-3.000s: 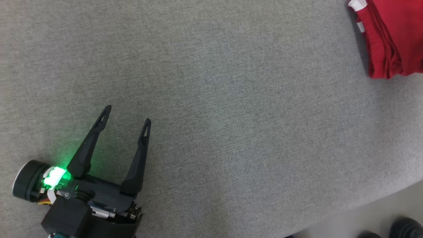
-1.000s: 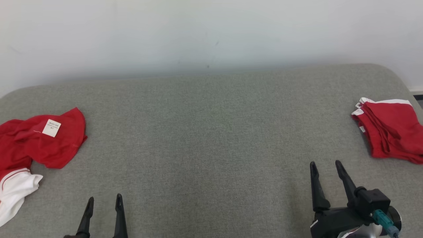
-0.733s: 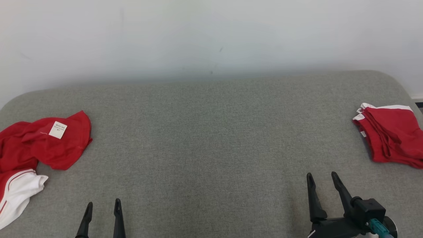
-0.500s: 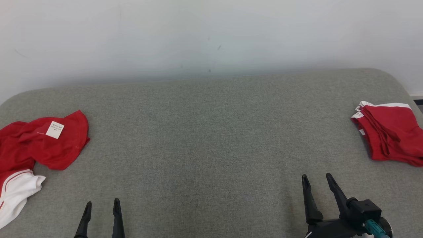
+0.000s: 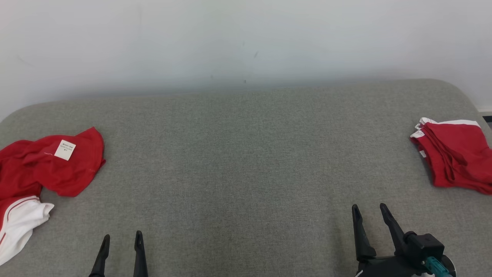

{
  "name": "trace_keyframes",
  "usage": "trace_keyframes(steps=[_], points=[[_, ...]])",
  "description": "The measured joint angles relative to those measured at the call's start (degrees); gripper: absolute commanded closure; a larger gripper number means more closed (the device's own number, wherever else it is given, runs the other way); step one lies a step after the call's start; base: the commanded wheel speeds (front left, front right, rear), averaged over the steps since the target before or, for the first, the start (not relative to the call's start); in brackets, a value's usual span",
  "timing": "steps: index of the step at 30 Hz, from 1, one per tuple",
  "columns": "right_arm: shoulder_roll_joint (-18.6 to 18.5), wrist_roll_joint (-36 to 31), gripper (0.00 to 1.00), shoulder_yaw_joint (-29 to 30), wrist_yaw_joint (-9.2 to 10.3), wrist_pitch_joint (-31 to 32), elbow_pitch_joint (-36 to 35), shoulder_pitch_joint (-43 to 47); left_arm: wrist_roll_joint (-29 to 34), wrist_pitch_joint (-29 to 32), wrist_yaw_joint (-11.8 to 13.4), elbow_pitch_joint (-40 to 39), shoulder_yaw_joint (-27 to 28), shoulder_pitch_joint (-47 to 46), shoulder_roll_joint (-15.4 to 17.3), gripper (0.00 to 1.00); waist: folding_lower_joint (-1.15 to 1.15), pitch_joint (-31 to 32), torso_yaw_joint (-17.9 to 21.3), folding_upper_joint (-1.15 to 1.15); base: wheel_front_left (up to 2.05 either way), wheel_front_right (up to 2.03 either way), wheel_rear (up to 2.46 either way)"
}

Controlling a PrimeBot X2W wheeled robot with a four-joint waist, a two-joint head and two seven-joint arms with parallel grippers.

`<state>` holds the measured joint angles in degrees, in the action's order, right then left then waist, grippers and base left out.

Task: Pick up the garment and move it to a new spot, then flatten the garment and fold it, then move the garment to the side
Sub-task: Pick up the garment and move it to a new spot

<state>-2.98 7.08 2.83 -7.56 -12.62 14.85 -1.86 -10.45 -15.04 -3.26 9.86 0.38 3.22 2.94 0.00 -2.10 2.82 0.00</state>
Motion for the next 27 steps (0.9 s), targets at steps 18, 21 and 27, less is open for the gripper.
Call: trace_keyframes(steps=[18, 21, 27], points=[[0.0, 0.9, 0.00, -0.7, 0.00, -0.5, 1.0, 0.3, -0.1, 0.0, 0.5, 0.9, -0.1, -0.1, 0.0, 0.00, 0.00, 0.4, -8.5, 0.00, 0.00, 0.00, 0.00], [0.0, 0.9, 0.00, -1.1, 0.00, -0.5, 1.2, 0.3, -0.1, 0.0, 0.7, 0.9, 0.2, 0.2, 0.0, 0.00, 0.00, 0.5, -11.2, 0.00, 0.00, 0.00, 0.00], [0.0, 0.9, 0.00, -1.8, 0.00, -0.5, 1.5, 0.3, -0.1, 0.0, 0.4, 1.1, 1.1, 0.6, 0.0, 0.00, 0.00, 0.6, -16.6, 0.00, 0.00, 0.00, 0.00]])
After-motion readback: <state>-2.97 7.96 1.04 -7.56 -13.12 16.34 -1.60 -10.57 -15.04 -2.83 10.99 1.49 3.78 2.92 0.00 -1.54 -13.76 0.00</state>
